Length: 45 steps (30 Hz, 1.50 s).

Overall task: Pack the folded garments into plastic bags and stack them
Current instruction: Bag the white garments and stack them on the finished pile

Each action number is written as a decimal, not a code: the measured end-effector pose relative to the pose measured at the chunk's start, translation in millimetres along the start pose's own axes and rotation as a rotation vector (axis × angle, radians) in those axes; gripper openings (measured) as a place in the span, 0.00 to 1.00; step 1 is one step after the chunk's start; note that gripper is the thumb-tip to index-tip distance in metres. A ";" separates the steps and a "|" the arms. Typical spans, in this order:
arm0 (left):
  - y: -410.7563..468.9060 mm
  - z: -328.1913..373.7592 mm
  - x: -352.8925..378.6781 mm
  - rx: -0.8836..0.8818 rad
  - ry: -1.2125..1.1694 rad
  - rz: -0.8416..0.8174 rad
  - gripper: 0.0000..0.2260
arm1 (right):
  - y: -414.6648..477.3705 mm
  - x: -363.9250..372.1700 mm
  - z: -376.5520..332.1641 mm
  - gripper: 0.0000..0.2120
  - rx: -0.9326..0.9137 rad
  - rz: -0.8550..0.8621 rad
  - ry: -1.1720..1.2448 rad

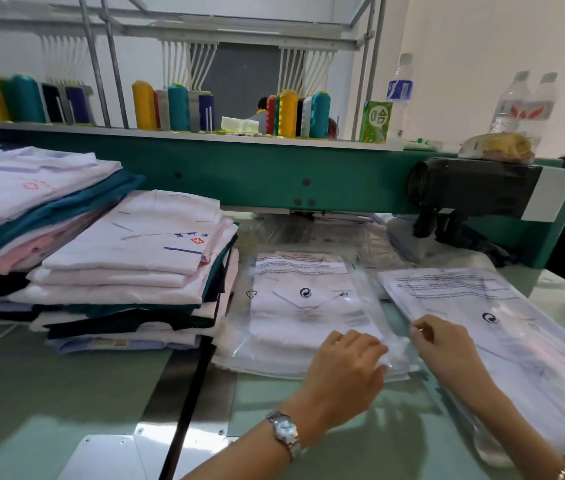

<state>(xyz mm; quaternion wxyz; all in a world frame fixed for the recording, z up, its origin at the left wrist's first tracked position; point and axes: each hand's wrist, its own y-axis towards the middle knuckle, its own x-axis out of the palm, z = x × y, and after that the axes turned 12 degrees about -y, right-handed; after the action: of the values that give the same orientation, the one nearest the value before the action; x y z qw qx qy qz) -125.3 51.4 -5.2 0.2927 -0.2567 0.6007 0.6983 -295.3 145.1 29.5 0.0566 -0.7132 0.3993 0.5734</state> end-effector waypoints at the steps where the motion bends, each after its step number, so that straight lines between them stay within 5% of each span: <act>1: 3.5 4.5 7.5 0.031 0.020 -0.017 0.12 | -2.0 0.2 2.0 0.05 0.008 -0.011 0.020; 11: 28.3 16.0 43.5 0.111 0.215 0.099 0.04 | -6.3 6.2 13.9 0.09 0.112 -0.209 0.407; 26: 3.9 -16.1 10.8 0.214 0.234 0.154 0.09 | -3.9 18.5 18.3 0.09 0.153 -0.161 0.446; 45: -72.4 -70.8 -74.9 0.194 0.263 0.076 0.03 | -2.3 32.2 18.6 0.09 0.205 -0.156 0.364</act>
<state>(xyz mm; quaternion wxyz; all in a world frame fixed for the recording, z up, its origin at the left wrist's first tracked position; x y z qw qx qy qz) -20.7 -18.4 -12.1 0.2081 -0.2935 0.7078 0.6079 -307.4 140.5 -5.5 0.0999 -0.8240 0.4028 0.3857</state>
